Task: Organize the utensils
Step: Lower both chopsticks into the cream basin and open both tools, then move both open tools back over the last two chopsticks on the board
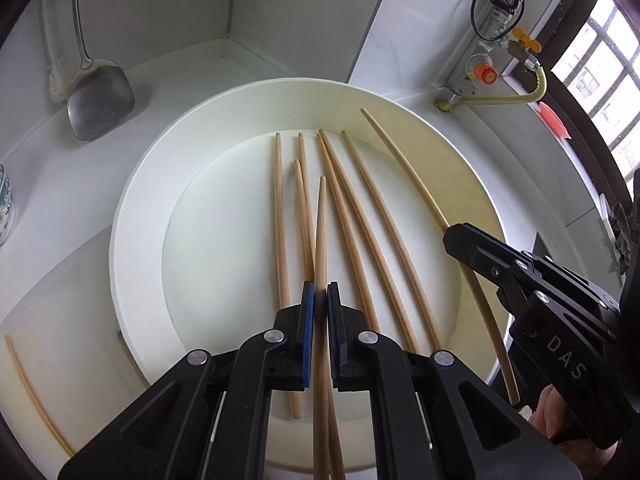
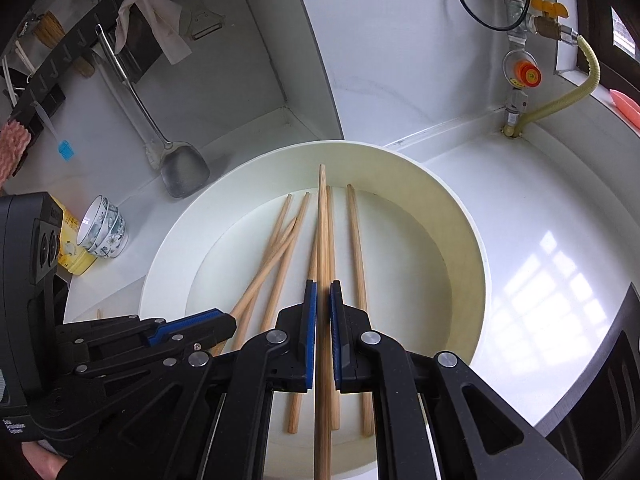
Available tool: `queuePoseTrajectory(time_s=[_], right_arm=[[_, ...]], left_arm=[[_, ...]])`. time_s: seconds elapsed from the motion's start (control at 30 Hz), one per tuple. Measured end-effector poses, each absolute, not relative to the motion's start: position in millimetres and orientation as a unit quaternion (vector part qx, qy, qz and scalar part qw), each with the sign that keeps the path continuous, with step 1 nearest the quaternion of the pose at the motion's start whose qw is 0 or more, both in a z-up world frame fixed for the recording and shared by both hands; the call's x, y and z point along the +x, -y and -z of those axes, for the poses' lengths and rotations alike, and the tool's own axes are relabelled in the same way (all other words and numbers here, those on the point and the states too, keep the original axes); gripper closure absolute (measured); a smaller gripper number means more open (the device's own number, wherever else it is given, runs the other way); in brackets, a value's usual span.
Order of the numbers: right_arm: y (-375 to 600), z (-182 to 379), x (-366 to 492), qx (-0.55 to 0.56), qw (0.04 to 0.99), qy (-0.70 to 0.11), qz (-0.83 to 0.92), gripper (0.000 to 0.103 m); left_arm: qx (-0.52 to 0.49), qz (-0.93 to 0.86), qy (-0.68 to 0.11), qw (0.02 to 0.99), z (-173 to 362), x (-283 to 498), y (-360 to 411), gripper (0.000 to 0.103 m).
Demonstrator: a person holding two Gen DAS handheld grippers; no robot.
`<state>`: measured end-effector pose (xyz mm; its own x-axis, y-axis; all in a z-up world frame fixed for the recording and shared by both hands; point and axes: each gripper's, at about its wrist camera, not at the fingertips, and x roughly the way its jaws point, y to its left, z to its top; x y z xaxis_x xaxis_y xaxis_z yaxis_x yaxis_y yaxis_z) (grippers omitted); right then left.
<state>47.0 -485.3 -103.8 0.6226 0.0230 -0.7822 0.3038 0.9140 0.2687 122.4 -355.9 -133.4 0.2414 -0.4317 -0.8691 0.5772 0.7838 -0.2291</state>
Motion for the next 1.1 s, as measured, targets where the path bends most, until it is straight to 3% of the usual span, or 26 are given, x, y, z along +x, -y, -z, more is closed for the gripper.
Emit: queuePoseTrajectory(time_s=[0.33,0.4,0.47,0.53,0.6,0.77,0.97,1.1], right_arm=[[497.0,119.9,63.5,0.202,0.873,-0.438,0.078,0.096],[498.9,119.2,63.8,0.203,0.873,-0.437,0.081,0.090],[499.9,117.4,62.3,0.201,0.875,-0.433,0.084,0.075],[500.1,115.1,60.5,0.197,0.876,-0.431,0.088,0.067],[500.5,112.6,57.4,0.196,0.878,-0.427,0.092,0.066],[499.2,106.6,50.5,0.199,0.879,-0.421,0.100,0.062],[483.8,92.3,39.3,0.191,0.885,-0.409,0.110,0.054],[465.5,80.4,31.0,0.183,0.888,-0.407,0.107,0.054]], left_arm=[[0.070,0.293,-0.539,0.787,154.8,148.9,372.8,0.095],[0.073,0.290,-0.539,0.788,153.0,149.6,373.6,0.095],[0.075,0.283,-0.535,0.792,148.8,151.3,371.7,0.094],[0.078,0.274,-0.529,0.800,142.3,153.3,367.4,0.076],[0.072,0.262,-0.515,0.813,133.4,155.5,359.4,0.035],[0.071,0.247,-0.484,0.837,111.5,155.8,342.6,0.029],[0.074,0.228,-0.468,0.851,93.2,151.0,315.5,0.011],[0.060,0.220,-0.466,0.855,81.0,144.9,282.8,0.011]])
